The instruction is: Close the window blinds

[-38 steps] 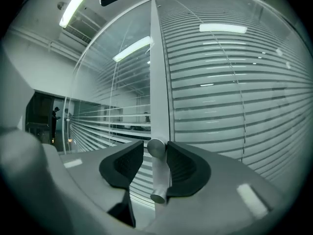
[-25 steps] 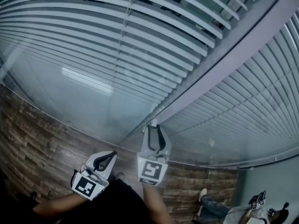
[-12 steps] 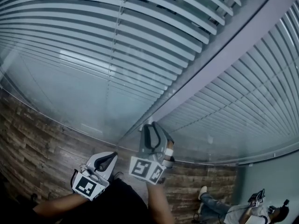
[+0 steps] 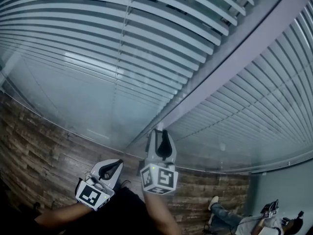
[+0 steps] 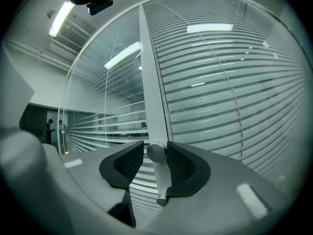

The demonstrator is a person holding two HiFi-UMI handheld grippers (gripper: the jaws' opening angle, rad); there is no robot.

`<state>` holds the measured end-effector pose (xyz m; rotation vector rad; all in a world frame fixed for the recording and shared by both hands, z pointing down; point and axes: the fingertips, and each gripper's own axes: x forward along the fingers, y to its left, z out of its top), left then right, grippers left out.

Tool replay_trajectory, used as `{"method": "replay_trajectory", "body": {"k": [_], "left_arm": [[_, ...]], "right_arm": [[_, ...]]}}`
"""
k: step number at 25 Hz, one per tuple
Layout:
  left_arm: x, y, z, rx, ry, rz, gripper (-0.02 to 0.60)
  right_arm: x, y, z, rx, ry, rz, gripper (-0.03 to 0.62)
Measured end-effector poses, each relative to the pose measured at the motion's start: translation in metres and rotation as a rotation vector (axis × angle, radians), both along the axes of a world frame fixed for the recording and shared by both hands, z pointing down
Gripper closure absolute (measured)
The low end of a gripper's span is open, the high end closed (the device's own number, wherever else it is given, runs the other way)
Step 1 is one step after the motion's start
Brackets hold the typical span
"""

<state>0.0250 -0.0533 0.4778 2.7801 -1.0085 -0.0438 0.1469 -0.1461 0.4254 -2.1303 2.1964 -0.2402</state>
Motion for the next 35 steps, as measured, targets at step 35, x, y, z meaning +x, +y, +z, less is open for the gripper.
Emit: {"method": "replay_trajectory", "body": {"k": [35], "left_arm": [[-0.007,-0.002,-0.015,-0.014,-0.007,-0.004,0.583]], "right_arm": [[-0.003,0.005,-0.014,-0.043,0.171,-0.079,0.427]]}}
